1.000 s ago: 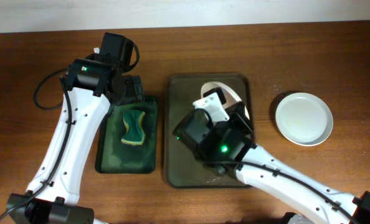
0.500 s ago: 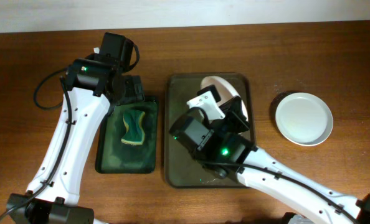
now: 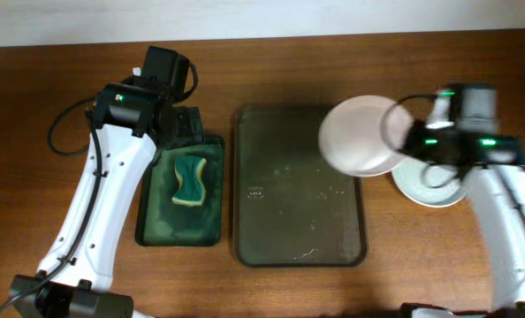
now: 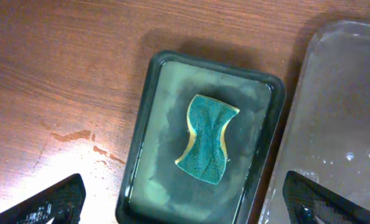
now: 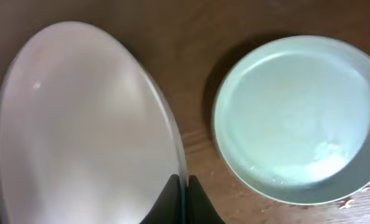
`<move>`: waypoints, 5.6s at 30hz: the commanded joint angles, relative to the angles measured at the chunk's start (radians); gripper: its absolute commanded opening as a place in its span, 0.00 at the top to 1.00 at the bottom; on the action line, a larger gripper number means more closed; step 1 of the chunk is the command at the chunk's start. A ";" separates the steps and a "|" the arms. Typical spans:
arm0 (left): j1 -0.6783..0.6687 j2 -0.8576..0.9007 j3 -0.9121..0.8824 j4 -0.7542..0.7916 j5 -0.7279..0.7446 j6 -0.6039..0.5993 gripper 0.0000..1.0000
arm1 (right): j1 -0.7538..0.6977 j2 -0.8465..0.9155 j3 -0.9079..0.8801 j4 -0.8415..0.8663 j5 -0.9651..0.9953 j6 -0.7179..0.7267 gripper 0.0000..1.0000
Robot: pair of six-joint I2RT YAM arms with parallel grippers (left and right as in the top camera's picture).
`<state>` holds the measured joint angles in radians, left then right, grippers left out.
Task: Clean dirty plates on tray and stack at the side
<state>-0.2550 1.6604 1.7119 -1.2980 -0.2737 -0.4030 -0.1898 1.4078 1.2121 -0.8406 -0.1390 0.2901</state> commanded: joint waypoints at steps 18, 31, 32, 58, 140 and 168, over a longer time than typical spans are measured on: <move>0.003 -0.004 0.003 0.000 -0.014 0.015 0.00 | 0.204 -0.438 0.089 -0.133 -0.362 -0.121 0.02; 0.003 -0.004 0.003 -0.001 -0.014 0.015 0.00 | 0.221 -1.001 -0.491 0.259 0.203 -0.320 0.02; 0.003 -0.004 0.003 0.000 -0.014 0.015 0.01 | 0.221 -1.086 -0.590 0.312 0.203 -0.320 0.01; -0.024 -0.091 -0.043 -0.014 -0.061 0.015 0.00 | 0.222 -1.398 -1.207 0.761 0.174 -0.316 0.02; 0.134 -1.654 -1.703 1.244 -0.037 0.173 0.01 | 0.222 -1.399 -1.207 0.761 0.174 -0.316 0.02; 0.134 -1.654 -1.703 1.244 -0.037 0.173 0.01 | 0.222 -1.398 -1.207 0.761 0.174 -0.316 0.02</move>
<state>-0.1265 0.0120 0.0120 -0.0513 -0.3214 -0.2420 0.0368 0.0158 0.0120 -0.0738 0.0334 -0.0273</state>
